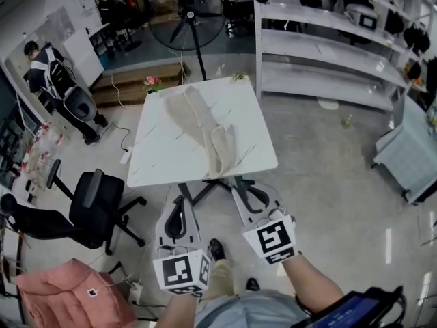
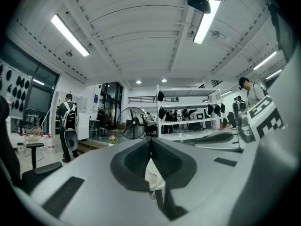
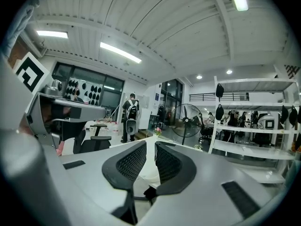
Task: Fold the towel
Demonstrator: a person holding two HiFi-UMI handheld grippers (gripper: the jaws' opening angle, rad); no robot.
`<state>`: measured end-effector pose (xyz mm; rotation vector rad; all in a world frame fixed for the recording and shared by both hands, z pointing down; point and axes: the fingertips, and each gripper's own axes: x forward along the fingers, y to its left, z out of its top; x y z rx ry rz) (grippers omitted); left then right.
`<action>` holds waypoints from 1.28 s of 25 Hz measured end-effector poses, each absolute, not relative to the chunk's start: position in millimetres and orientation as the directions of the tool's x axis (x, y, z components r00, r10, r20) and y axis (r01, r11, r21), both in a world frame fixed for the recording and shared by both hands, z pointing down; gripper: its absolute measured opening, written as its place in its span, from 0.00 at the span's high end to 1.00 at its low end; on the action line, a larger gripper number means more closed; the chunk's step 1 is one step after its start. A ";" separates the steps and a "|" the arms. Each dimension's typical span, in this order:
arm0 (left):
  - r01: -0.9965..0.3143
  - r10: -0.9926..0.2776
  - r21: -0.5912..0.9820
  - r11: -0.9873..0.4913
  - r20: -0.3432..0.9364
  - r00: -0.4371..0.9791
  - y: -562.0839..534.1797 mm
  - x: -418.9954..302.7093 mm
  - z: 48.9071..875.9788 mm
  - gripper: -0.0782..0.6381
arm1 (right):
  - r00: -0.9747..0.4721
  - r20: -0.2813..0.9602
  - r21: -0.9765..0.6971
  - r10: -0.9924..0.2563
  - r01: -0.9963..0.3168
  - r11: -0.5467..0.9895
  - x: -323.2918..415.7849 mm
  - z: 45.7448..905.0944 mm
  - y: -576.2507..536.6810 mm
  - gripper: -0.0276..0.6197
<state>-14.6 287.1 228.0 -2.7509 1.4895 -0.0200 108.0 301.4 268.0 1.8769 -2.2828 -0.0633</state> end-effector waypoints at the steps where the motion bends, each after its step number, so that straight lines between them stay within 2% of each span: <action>1: -0.839 -0.839 -0.014 -0.544 0.006 0.544 275.4 -13.7 230.9 0.88 | -0.182 0.119 0.154 -0.976 -0.968 0.199 110.8 269.3 289.9 0.85; 18: -0.808 -0.807 0.028 -0.588 0.049 0.589 -0.6 -23.0 246.8 0.88 | -0.049 0.226 0.159 -0.973 -0.983 0.087 128.8 301.7 31.6 0.83; 24: -0.789 -0.788 0.027 -0.614 0.031 0.614 -46.9 -23.9 246.6 0.88 | -0.024 0.267 0.166 -0.964 -0.984 0.070 131.7 317.9 -13.0 0.77; 26: -0.783 -0.782 0.039 -0.621 0.041 0.622 -57.1 -24.2 252.5 0.83 | -0.027 0.291 0.158 -0.956 -0.985 0.076 130.7 329.1 -23.0 0.72; 32: -0.790 -0.781 0.058 -0.610 0.122 0.612 -80.2 -26.0 295.5 0.81 | 0.002 0.385 0.176 -0.923 -0.982 0.072 136.7 386.8 -41.1 0.71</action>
